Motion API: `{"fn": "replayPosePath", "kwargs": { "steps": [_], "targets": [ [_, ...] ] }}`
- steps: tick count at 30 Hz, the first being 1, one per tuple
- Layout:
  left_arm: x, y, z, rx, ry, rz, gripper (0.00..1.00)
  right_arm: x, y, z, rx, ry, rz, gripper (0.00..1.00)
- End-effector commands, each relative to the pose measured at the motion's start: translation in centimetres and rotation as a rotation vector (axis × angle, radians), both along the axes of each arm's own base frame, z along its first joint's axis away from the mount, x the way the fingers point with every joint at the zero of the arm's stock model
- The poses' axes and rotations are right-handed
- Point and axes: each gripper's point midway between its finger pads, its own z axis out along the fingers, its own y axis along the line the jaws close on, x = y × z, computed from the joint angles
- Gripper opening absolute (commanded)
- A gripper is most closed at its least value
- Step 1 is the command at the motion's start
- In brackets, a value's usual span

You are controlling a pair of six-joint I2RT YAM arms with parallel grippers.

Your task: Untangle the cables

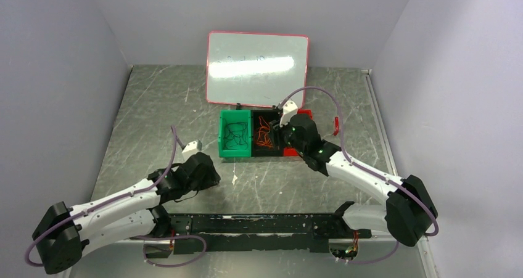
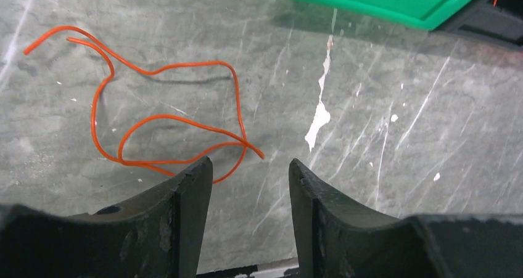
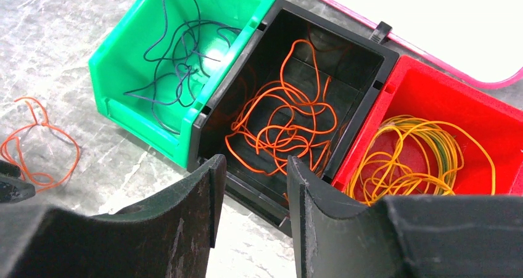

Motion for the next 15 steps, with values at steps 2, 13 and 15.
{"fn": "replayPosePath", "kwargs": {
  "steps": [2,13,15],
  "targets": [
    [2.5,-0.1,2.1,-0.029,-0.116,0.091,0.56,-0.4,-0.3,0.1,0.010,-0.004,-0.009,0.45],
    [3.6,0.5,1.2,0.013,-0.127,0.168,0.56,-0.4,0.0,0.0,0.014,0.002,-0.003,0.45],
    [3.9,0.5,1.0,0.027,-0.133,0.174,0.56,-0.4,0.0,0.0,0.017,0.003,-0.002,0.45]
  ]
}}
